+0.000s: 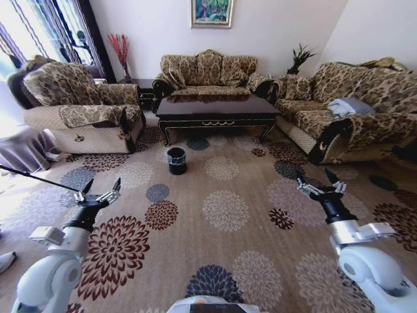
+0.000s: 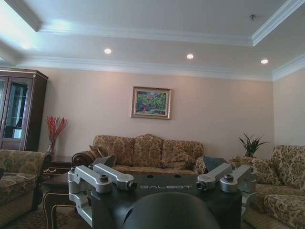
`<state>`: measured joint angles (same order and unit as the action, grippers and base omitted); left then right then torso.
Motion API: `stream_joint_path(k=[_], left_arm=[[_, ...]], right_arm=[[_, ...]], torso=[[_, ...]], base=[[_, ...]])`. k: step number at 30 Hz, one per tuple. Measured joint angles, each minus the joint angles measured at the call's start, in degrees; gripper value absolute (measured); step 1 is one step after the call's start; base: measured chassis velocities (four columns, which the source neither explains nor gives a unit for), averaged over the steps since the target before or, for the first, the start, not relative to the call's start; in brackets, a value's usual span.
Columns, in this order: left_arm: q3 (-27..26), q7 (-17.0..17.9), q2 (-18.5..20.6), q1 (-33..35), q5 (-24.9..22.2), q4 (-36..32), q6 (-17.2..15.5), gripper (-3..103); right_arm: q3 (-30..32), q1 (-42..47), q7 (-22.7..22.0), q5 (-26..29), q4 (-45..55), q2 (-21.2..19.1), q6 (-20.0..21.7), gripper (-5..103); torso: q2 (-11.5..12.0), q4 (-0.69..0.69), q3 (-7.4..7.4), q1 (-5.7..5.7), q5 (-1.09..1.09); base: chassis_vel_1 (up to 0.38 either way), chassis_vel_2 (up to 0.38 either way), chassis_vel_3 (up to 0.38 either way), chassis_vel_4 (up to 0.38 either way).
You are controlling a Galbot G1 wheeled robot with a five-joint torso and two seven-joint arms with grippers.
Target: Move to the front of the table and pick up the trash from the floor, then place it into the trash bin.
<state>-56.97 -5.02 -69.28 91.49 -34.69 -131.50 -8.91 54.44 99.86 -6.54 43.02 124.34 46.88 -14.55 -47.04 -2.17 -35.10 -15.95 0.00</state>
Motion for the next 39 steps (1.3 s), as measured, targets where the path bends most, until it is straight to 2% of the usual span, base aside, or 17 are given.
stream_joint_path(k=[12,39], left_arm=[[-0.2,0.0,0.2,0.3,-0.1,-0.3,0.0,100],[-1.5,-0.2,0.8,1.0,-1.1,-1.3,-0.1,100]], right_arm=[[0.0,0.0,-2.3,2.5,0.9,-0.4,0.5,100],[0.5,0.7,-2.1,2.4,1.5,-0.5,0.4,100]], torso=[[-3.0,0.0,-1.66,-1.28,0.0],[-10.2,0.0,-5.8,-4.4,0.0]], base=[[0.0,0.0,0.0,0.0],[0.0,0.0,0.0,0.0]])
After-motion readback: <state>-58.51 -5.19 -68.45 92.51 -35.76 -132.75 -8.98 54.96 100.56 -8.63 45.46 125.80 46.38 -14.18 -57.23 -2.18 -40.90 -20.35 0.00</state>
